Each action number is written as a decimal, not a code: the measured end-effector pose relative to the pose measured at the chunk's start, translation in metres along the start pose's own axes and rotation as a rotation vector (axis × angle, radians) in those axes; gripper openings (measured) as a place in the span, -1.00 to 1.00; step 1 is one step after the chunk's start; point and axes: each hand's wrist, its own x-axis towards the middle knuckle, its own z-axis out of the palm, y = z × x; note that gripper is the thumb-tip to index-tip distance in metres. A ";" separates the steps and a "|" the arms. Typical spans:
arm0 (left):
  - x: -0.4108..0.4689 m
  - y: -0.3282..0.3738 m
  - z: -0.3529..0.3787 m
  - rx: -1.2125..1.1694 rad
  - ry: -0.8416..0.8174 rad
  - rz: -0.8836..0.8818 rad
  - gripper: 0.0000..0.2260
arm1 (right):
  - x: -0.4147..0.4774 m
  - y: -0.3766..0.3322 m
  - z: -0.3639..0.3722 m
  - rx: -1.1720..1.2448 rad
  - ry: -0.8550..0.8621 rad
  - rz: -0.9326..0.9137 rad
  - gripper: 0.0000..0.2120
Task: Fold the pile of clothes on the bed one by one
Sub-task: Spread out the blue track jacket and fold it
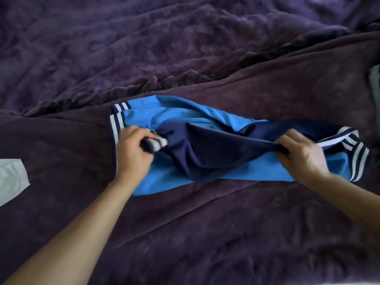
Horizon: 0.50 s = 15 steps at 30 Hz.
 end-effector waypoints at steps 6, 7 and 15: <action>0.000 -0.027 -0.060 0.191 0.128 0.029 -0.77 | 0.017 -0.008 -0.024 0.059 0.127 0.112 -0.90; 0.012 -0.025 -0.062 0.163 0.154 0.029 -0.74 | 0.030 -0.009 -0.027 0.070 0.167 0.131 -0.89; -0.015 -0.035 -0.062 0.411 -0.016 0.058 -0.73 | 0.019 -0.007 -0.026 0.008 0.156 -0.048 -0.91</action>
